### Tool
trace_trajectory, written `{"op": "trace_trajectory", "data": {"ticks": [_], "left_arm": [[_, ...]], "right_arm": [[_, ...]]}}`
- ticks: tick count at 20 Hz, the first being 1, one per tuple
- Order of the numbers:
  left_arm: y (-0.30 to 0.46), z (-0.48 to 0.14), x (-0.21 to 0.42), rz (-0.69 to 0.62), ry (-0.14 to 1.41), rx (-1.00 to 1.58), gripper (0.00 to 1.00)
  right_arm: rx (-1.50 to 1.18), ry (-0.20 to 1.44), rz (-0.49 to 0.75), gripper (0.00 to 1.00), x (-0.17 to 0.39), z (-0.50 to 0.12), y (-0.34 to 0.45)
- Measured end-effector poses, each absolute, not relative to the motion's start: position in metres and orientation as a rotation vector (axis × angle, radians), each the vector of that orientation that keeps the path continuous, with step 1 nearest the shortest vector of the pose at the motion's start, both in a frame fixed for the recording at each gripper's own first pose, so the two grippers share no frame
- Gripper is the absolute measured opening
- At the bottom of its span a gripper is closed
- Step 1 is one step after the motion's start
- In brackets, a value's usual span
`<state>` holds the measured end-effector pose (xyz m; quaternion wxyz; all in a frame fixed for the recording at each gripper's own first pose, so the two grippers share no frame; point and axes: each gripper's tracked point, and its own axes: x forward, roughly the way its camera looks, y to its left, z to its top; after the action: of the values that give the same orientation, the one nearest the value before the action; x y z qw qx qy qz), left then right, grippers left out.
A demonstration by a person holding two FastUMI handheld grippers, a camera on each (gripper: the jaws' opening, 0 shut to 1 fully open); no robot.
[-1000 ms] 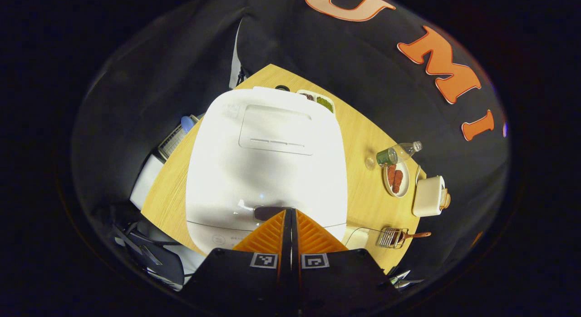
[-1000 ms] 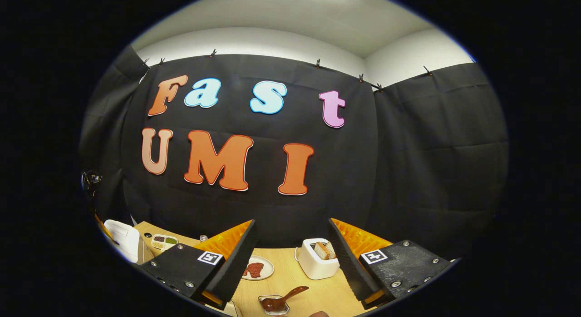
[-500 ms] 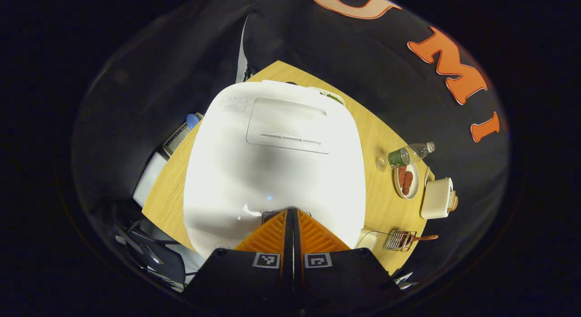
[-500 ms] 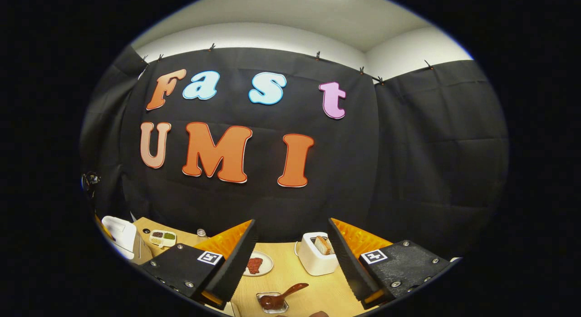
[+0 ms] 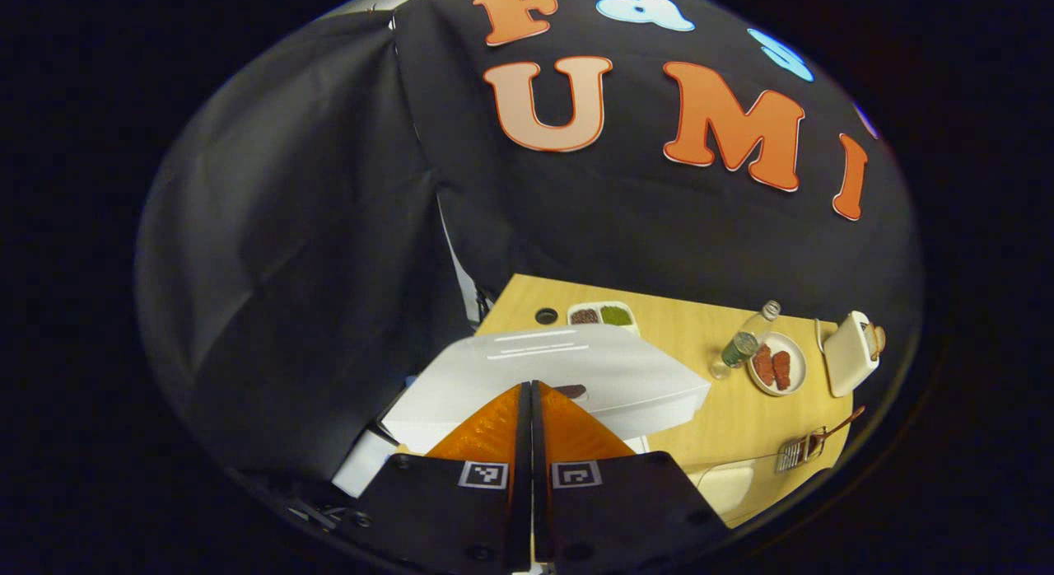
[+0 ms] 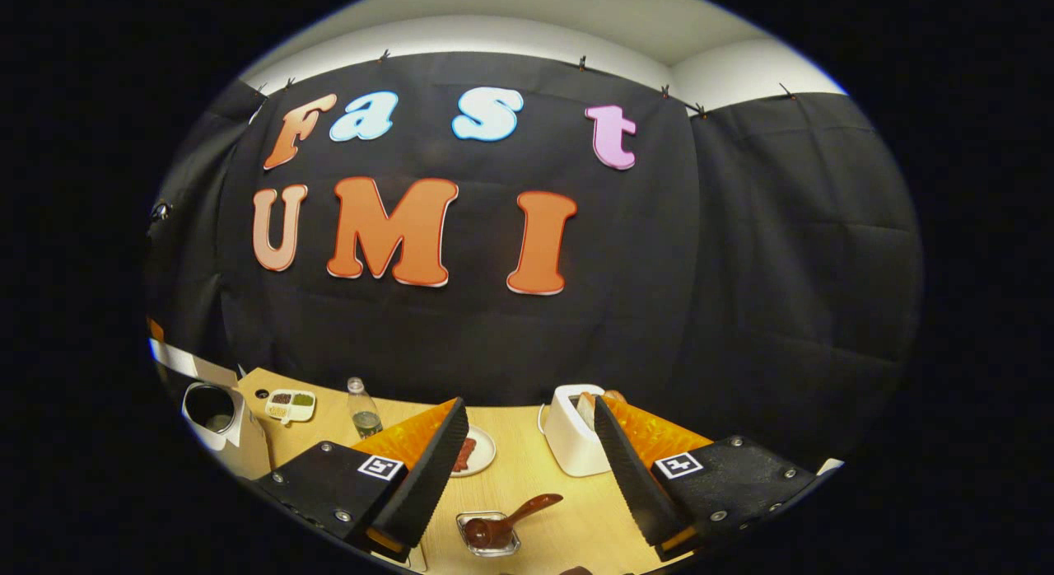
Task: Close the left gripper, press the button to open the rice cooker; take a wooden spoon from the chopstick holder with the right hand, scoop a spoonful of rice and pour it into the rice cooker, then put the wooden spoon back into the chopstick holder.
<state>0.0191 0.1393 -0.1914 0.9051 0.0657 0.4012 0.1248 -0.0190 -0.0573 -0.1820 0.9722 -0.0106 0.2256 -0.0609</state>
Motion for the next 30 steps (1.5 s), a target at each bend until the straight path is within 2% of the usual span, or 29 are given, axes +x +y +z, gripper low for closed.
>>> {"op": "trace_trajectory", "data": {"ticks": [1,2,5,8,11,13,14,15,16,18,22,24,26,27,28,29,30], "left_arm": [[0.137,-0.185,0.022,0.263,0.802,0.133,0.03],[0.135,-0.182,0.022,0.266,0.765,0.122,0.06],[0.136,-0.153,0.025,0.299,0.634,0.118,0.03],[0.131,-0.118,0.017,0.315,0.495,0.123,0.07],[0.120,-0.111,0.011,0.273,0.476,0.111,0.22],[0.109,-0.106,0.010,0.248,0.454,0.061,0.38],[0.105,-0.103,0.006,0.242,0.442,0.045,0.42],[0.103,-0.100,-0.001,0.236,0.426,0.036,0.58],[0.102,-0.095,-0.006,0.237,0.410,0.036,0.64],[0.104,-0.088,-0.014,0.252,0.385,0.056,0.69],[0.101,-0.078,-0.024,0.280,0.365,0.066,0.68],[0.102,-0.078,-0.032,0.298,0.370,0.080,0.68],[0.101,-0.075,-0.039,0.308,0.373,0.094,0.69],[0.100,-0.073,-0.040,0.313,0.372,0.101,0.68],[0.100,-0.070,-0.042,0.317,0.369,0.106,0.69],[0.100,-0.068,-0.044,0.320,0.366,0.111,0.69],[0.099,-0.067,-0.044,0.321,0.365,0.115,0.68]], "right_arm": [[0.002,0.493,-0.120,0.95,-0.023,-0.196,-0.057],[0.023,0.523,-0.114,0.95,-0.025,-0.207,-0.057],[0.082,0.600,-0.099,0.95,-0.029,-0.241,-0.057],[0.103,0.674,-0.099,0.95,-0.033,-0.273,-0.063],[0.106,0.729,-0.089,0.95,-0.035,-0.301,-0.066],[0.090,0.764,-0.085,0.96,-0.036,-0.319,-0.068],[0.092,0.780,-0.088,0.95,-0.037,-0.329,-0.072],[0.094,0.803,-0.089,0.95,-0.038,-0.340,-0.074],[0.092,0.825,-0.094,0.95,-0.041,-0.351,-0.077],[0.088,0.860,-0.090,0.95,-0.043,-0.370,-0.080],[0.161,0.911,-0.068,0.92,-0.035,-0.401,-0.071],[0.185,0.922,-0.068,0.87,-0.031,-0.414,-0.070],[0.219,0.911,-0.051,0.72,-0.027,-0.420,-0.065],[0.244,0.907,-0.044,0.61,-0.027,-0.421,-0.060],[0.269,0.901,-0.041,0.55,-0.026,-0.422,-0.056],[0.288,0.904,-0.035,0.45,-0.027,-0.425,-0.053],[0.308,0.900,-0.030,0.38,-0.028,-0.426,-0.050]]}}
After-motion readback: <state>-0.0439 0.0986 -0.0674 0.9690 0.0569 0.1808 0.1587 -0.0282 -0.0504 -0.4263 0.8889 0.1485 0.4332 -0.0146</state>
